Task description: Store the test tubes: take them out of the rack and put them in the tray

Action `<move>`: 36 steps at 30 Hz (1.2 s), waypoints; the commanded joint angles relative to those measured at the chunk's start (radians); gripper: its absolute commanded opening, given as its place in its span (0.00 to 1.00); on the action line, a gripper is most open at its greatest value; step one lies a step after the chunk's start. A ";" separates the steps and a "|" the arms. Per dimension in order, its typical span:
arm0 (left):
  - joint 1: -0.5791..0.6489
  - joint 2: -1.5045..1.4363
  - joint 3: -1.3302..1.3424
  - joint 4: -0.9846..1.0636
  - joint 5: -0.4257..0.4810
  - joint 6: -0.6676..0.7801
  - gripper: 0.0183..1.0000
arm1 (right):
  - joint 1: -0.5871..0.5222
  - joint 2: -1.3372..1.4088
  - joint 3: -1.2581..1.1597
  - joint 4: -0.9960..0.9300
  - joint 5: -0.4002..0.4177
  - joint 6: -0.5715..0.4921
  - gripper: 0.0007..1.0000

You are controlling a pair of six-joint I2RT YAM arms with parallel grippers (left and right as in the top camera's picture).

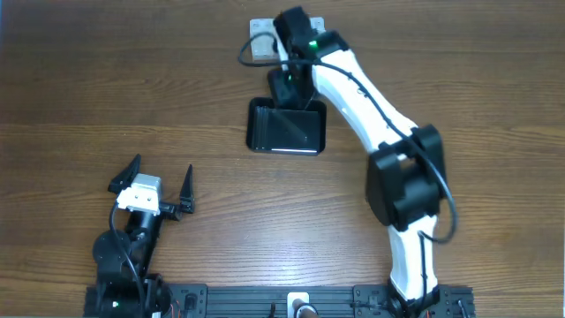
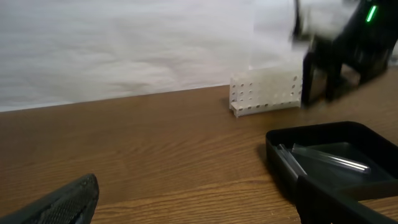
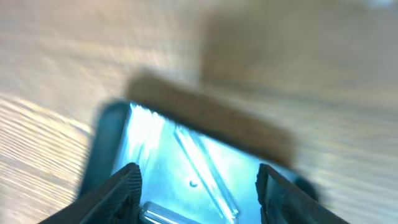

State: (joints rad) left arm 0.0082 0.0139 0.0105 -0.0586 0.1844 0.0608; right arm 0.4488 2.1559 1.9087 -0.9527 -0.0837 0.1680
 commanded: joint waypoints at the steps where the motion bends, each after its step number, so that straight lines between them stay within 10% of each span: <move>1: 0.008 -0.008 -0.005 -0.001 0.016 0.010 1.00 | -0.037 -0.204 0.006 0.050 0.200 -0.053 0.68; 18: 0.008 -0.008 -0.005 -0.001 0.016 0.010 1.00 | -0.305 -0.995 -0.784 0.563 0.206 -0.166 0.98; 36: 0.008 -0.008 -0.005 -0.001 0.016 0.010 1.00 | -0.423 -1.688 -1.669 1.224 0.278 -0.200 0.99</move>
State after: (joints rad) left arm 0.0082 0.0139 0.0105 -0.0586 0.1848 0.0612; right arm 0.0322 0.5121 0.3210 0.2176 0.1558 -0.0242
